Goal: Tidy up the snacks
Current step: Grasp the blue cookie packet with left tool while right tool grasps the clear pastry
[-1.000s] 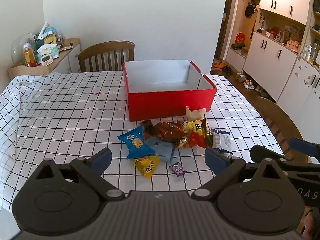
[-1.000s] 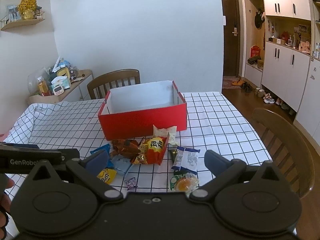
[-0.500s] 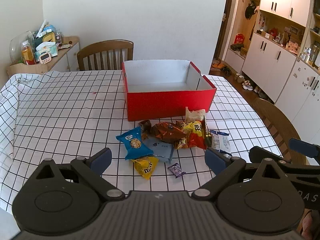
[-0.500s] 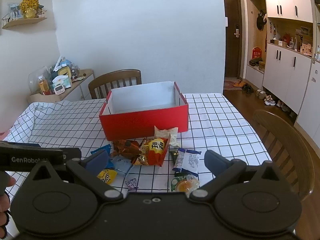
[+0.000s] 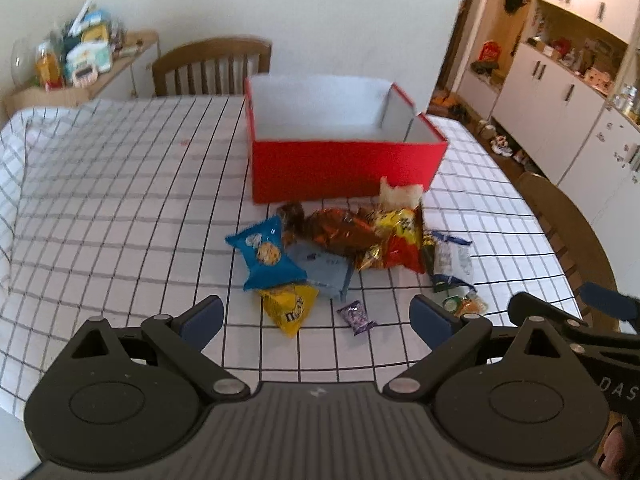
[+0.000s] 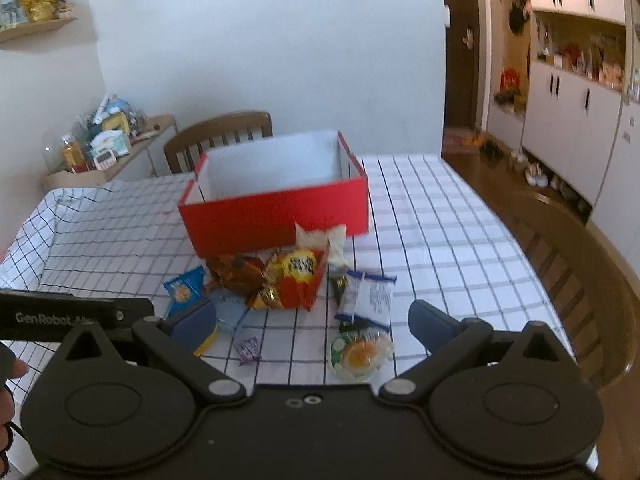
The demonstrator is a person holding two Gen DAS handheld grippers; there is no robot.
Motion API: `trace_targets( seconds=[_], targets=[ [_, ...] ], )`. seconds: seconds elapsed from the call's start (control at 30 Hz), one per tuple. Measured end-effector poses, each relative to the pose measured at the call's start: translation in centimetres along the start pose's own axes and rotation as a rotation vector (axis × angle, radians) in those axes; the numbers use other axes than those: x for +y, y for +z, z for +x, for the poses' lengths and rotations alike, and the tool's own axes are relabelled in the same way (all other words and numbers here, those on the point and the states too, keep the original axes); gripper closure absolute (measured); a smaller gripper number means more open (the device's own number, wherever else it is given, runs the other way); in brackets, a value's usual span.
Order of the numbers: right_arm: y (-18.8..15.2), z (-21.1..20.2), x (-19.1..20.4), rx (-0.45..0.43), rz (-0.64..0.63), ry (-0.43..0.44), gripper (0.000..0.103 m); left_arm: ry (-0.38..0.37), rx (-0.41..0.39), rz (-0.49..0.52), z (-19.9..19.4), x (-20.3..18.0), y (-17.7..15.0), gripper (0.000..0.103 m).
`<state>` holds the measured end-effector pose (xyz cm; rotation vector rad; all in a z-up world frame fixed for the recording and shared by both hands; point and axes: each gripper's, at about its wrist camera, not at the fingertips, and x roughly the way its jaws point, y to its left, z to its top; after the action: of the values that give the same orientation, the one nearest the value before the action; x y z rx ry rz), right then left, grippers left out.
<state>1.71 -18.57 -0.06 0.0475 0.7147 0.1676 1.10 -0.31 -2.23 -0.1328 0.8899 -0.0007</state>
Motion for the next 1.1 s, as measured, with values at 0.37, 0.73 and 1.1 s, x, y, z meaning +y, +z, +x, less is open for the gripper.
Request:
trace_targets(
  seconds=[0.37,0.73,1.1],
  targets=[
    [-1.9,5.6,-3.0,0.161,0.101,0.0,0.013,0.027,0.151,-0.123,6.8,3.0,-0.8,0.004],
    [-2.0,10.0,-5.2,0.227,0.152,-0.029,0.023,0.11,0.137,-0.217,11.4,5.4,2.7,0.007],
    [-1.9,14.1,-6.3,0.377,0.324,-0.068,0.027,0.113,0.28,-0.363,17.7,8.1,5.0,0.014]
  ],
)
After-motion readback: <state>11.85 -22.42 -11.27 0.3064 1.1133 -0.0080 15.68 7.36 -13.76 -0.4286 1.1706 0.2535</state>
